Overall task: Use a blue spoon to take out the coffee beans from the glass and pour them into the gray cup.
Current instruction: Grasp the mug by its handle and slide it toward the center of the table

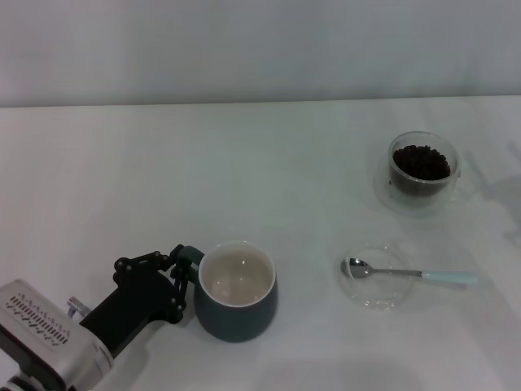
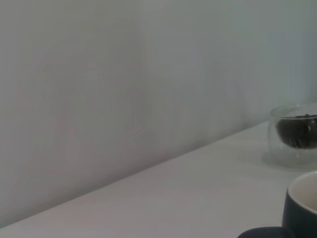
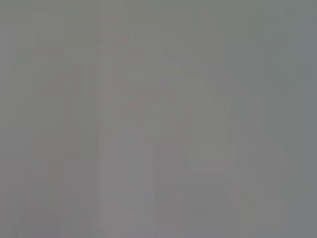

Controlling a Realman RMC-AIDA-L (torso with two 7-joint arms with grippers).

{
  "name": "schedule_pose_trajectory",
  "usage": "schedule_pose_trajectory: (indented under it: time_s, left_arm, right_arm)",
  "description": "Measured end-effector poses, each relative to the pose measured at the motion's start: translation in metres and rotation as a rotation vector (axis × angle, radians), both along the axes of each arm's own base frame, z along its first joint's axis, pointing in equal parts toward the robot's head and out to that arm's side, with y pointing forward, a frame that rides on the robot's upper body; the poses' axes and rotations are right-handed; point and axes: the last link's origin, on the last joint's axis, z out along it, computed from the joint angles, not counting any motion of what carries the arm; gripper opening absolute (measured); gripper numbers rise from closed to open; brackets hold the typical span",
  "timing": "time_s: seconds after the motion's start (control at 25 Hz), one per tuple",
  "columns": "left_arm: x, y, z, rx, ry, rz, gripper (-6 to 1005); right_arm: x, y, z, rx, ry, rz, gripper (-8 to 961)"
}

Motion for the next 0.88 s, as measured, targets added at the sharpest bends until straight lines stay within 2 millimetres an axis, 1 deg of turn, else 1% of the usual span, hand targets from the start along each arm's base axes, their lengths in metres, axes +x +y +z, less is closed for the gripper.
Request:
schedule_pose_trajectory:
  time_s: [0.24, 0.88]
  left_arm:
    - [0.0022, 0.0019, -0.0015, -0.01, 0.009, -0.013, 217]
    - [-0.0019, 0.003, 0.0004, -0.01, 0.031, -0.012, 257]
  right_arm:
    - [0.0, -0.0021, 0.0002, 0.004, 0.002, 0.005, 868]
    - [-0.001, 0.0, 0.0023, 0.015, 0.005, 0.006, 868]
